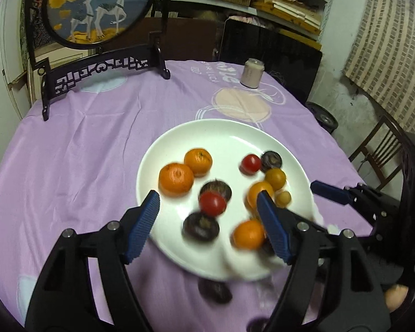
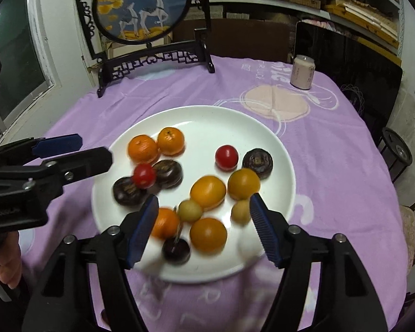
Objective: Organize fruits
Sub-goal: 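Carry the kumquat and tomato onto the plate and release both, then grasp a dark plum with the right tool while the left tool grasps a mangosteen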
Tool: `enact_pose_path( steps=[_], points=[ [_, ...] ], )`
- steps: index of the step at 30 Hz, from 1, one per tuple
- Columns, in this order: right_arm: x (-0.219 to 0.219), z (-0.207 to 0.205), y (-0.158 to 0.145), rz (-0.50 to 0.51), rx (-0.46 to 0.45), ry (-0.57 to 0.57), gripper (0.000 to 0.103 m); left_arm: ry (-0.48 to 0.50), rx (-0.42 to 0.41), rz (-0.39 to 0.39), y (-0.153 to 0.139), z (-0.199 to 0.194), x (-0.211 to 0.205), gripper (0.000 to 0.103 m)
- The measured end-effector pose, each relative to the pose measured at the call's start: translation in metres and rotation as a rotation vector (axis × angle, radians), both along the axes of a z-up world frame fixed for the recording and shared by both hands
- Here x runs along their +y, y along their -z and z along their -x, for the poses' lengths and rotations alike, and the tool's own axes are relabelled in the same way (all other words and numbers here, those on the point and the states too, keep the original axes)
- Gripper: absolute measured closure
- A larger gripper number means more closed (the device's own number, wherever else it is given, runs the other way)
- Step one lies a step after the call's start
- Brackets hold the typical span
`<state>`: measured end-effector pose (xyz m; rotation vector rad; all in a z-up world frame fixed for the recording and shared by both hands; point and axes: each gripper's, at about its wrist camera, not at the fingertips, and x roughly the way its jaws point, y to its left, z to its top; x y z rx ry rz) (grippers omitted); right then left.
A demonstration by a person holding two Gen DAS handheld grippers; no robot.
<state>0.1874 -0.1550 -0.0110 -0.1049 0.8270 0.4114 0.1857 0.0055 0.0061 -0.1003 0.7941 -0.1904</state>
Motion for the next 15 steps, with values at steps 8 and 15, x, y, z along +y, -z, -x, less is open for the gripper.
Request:
enact_pose_path(
  steps=[8,15],
  points=[
    [-0.003,0.069,0.003,-0.014,0.023,-0.071,0.031,-0.011,0.018,0.015,0.025,0.078,0.019,0.023],
    [0.013,0.107,0.027,0.013,0.089,-0.138,0.031,-0.034,0.062,0.003,0.049,0.112,0.032,0.023]
  ],
)
